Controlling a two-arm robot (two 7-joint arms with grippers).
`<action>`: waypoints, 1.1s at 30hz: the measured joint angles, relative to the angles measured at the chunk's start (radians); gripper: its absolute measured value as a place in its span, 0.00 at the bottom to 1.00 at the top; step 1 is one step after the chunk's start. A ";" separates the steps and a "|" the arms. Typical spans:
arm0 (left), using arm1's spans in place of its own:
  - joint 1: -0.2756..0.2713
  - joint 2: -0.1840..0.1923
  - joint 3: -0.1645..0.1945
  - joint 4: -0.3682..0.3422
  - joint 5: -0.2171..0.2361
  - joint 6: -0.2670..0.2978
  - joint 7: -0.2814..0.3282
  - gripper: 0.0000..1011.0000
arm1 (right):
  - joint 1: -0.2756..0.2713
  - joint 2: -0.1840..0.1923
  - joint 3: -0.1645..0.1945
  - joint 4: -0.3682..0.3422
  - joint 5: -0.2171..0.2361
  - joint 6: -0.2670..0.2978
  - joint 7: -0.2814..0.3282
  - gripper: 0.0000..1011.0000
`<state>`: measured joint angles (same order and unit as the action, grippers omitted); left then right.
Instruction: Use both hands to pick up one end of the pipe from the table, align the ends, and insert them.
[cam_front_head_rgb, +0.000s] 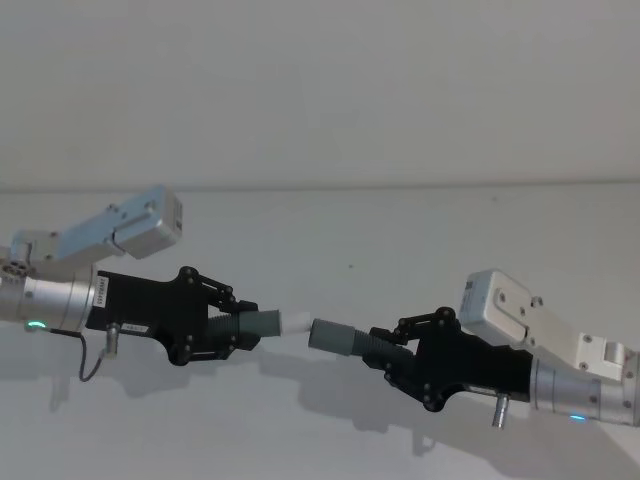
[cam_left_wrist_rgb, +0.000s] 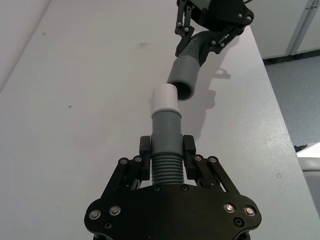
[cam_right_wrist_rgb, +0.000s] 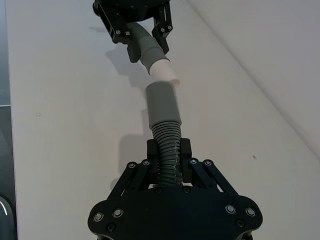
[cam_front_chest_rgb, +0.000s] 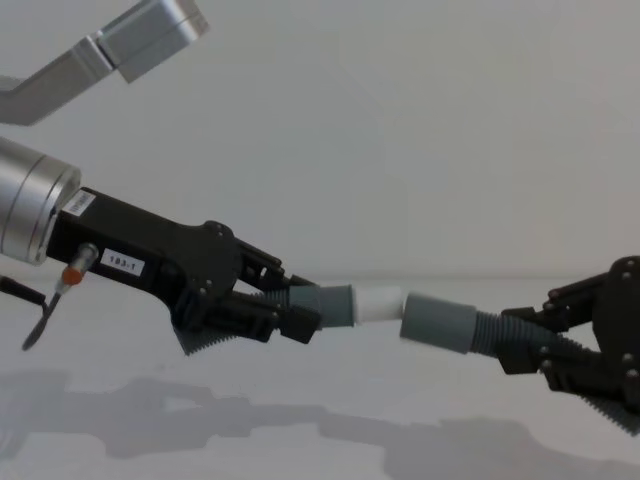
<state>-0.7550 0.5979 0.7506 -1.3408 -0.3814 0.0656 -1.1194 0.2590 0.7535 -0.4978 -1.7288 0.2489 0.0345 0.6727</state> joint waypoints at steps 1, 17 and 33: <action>0.000 0.001 0.001 -0.001 -0.001 0.000 0.001 0.34 | 0.001 -0.001 0.000 0.001 -0.001 0.001 0.000 0.22; -0.004 0.017 0.012 -0.007 -0.010 0.005 0.003 0.34 | 0.022 -0.010 -0.006 0.018 0.002 0.032 0.002 0.22; -0.024 0.003 0.029 0.012 -0.014 0.000 -0.002 0.34 | 0.036 -0.008 -0.012 0.016 0.019 0.038 0.007 0.22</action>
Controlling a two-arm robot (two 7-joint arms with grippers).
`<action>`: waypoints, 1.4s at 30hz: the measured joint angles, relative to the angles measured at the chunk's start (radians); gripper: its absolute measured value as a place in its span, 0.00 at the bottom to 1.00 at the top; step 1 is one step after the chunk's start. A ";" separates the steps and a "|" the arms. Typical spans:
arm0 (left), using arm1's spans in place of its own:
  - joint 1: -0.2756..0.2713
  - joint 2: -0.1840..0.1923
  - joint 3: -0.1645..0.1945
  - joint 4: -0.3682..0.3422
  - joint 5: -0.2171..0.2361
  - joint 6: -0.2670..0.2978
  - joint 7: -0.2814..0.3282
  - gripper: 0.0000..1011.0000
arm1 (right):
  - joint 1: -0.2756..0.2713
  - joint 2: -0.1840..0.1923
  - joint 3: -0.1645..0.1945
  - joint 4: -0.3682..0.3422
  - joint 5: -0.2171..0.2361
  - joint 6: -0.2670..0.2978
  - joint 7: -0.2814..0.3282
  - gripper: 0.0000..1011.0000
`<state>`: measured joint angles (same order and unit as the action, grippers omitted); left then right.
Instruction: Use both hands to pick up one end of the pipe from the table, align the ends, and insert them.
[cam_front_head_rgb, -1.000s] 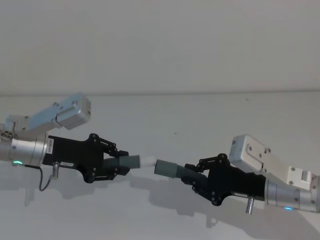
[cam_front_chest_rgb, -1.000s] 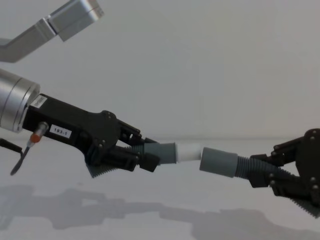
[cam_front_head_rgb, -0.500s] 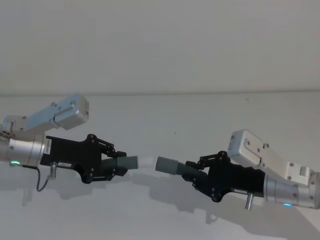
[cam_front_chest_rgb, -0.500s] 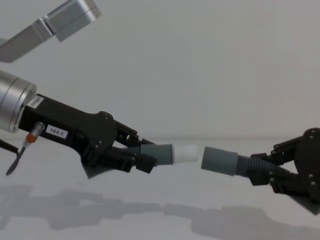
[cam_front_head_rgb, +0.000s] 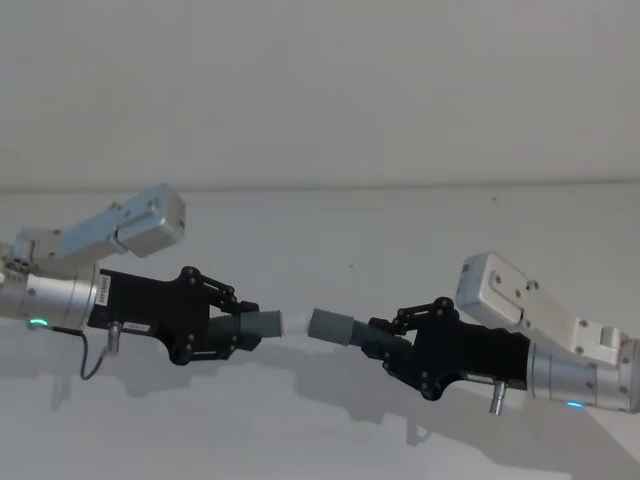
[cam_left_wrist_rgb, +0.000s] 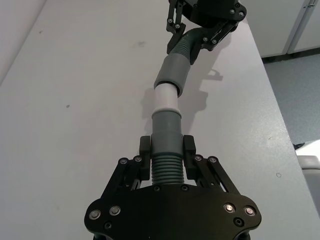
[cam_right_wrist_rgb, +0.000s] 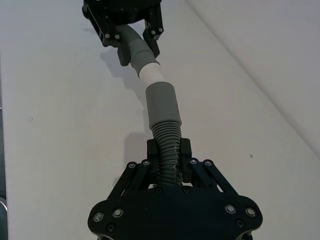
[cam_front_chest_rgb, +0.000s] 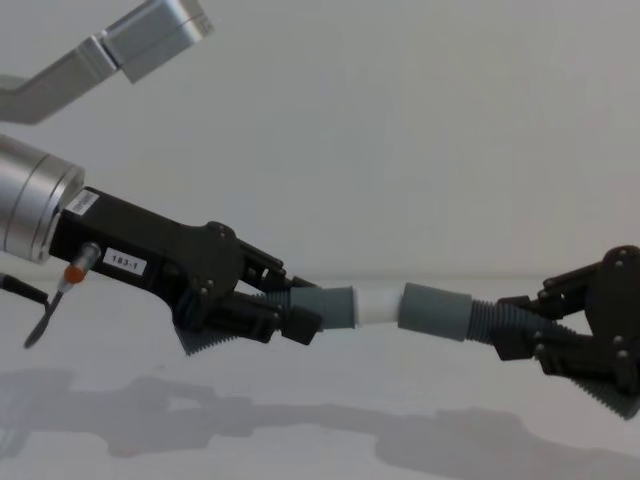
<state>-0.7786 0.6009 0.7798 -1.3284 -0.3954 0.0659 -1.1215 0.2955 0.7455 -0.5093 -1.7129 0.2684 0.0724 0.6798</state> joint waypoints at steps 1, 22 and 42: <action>-0.002 -0.002 0.002 0.003 0.000 -0.001 0.000 0.34 | 0.001 0.001 -0.001 -0.001 0.002 -0.001 0.001 0.22; -0.035 -0.019 0.030 0.034 -0.001 -0.009 -0.017 0.34 | 0.008 0.016 -0.011 -0.005 0.012 -0.027 0.022 0.22; -0.052 -0.008 0.048 0.040 -0.023 -0.012 -0.049 0.34 | 0.020 0.013 -0.025 -0.001 0.012 -0.033 0.031 0.22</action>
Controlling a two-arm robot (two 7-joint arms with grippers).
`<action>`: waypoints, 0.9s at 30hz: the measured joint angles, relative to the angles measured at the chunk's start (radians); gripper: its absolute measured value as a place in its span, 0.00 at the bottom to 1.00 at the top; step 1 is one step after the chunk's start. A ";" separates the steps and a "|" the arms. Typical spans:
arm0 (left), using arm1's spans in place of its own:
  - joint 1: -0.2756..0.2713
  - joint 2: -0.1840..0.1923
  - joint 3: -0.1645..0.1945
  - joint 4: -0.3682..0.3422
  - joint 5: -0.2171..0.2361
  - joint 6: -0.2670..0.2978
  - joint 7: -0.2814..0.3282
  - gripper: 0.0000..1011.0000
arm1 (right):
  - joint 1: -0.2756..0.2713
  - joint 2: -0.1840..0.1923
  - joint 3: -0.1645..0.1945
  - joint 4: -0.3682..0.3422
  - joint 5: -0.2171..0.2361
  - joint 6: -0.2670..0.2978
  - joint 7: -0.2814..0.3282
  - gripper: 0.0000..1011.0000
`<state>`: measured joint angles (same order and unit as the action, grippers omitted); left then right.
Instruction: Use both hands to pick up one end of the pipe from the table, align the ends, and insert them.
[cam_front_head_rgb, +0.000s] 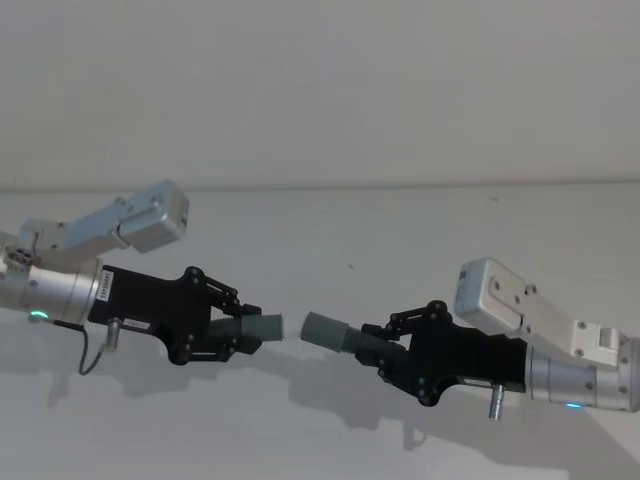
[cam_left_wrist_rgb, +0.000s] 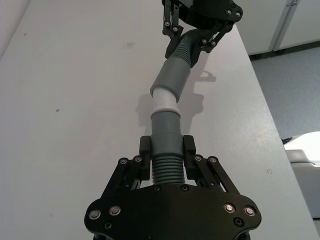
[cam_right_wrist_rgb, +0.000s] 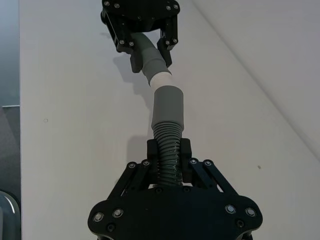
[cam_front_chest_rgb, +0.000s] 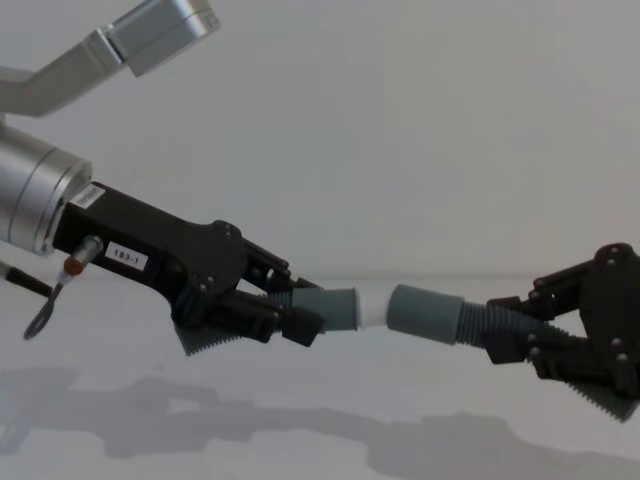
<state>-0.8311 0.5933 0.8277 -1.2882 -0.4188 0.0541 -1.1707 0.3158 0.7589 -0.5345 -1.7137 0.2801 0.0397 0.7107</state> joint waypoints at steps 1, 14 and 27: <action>0.000 0.001 0.001 0.000 -0.001 0.000 -0.001 0.34 | 0.000 0.000 0.000 0.000 0.000 0.000 0.000 0.22; -0.009 0.014 0.014 -0.008 -0.005 0.007 -0.007 0.34 | 0.003 0.002 -0.003 0.001 -0.007 -0.012 0.005 0.22; -0.014 0.020 0.023 -0.015 -0.005 0.015 -0.001 0.34 | 0.003 0.011 -0.003 0.000 -0.015 -0.029 0.014 0.22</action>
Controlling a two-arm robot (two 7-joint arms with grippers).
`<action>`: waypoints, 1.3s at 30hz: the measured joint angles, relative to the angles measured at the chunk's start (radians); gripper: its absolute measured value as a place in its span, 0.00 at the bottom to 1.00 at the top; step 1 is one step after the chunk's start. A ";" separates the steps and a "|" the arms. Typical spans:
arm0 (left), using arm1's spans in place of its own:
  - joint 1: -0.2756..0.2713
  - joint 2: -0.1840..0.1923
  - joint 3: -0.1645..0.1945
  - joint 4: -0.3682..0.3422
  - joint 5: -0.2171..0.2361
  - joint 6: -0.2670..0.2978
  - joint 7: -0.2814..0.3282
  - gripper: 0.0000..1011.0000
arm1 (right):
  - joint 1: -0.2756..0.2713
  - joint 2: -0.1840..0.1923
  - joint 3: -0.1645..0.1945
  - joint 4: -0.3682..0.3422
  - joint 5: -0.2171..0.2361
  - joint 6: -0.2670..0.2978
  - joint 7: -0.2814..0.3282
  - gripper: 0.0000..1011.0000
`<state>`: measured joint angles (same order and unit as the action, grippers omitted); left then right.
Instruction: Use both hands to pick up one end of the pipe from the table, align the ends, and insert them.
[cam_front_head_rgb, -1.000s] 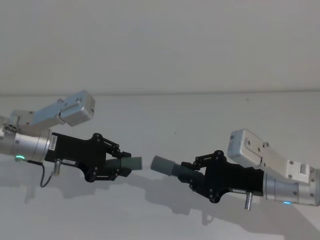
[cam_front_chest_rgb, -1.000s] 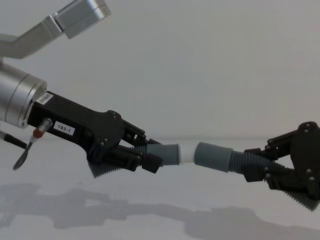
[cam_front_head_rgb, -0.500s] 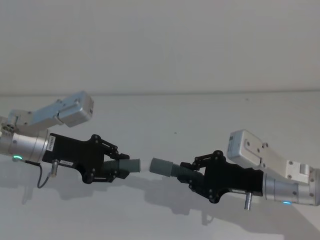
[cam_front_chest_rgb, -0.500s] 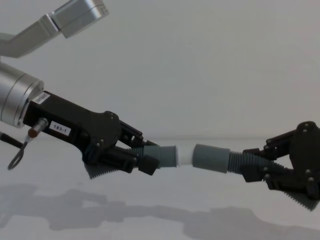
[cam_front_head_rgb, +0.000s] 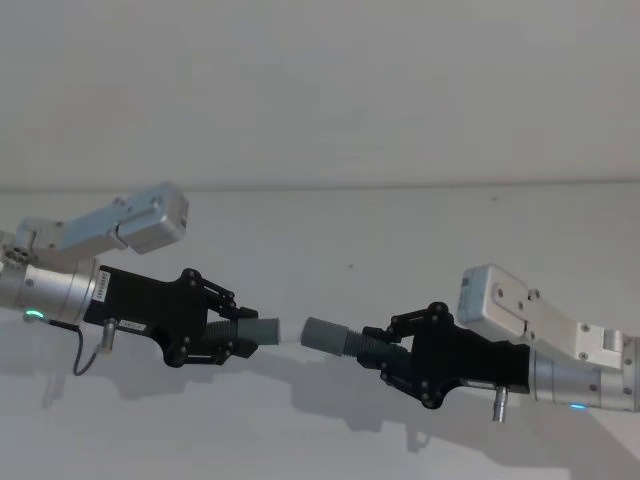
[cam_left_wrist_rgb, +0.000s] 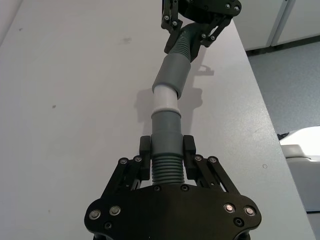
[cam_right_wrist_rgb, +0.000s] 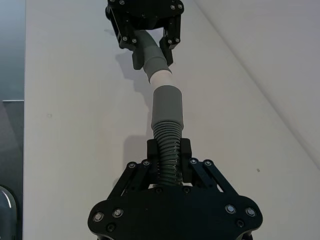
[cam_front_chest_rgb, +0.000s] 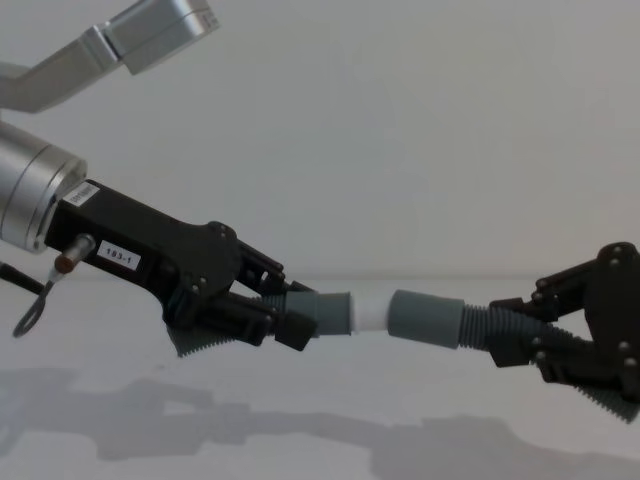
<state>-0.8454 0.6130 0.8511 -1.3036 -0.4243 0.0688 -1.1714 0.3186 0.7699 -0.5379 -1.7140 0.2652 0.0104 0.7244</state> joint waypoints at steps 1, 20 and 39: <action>0.000 0.000 0.001 0.000 0.000 0.000 0.001 0.34 | 0.000 0.000 0.000 0.000 0.000 0.000 0.000 0.22; -0.002 0.003 0.004 -0.003 0.001 0.004 0.005 0.34 | -0.001 0.004 0.000 -0.002 -0.004 -0.007 0.003 0.22; -0.003 0.003 0.005 -0.003 0.001 0.004 0.006 0.34 | -0.001 0.005 0.000 -0.002 -0.003 -0.009 0.004 0.22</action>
<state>-0.8484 0.6159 0.8560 -1.3068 -0.4234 0.0727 -1.1655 0.3173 0.7745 -0.5376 -1.7156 0.2617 0.0016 0.7288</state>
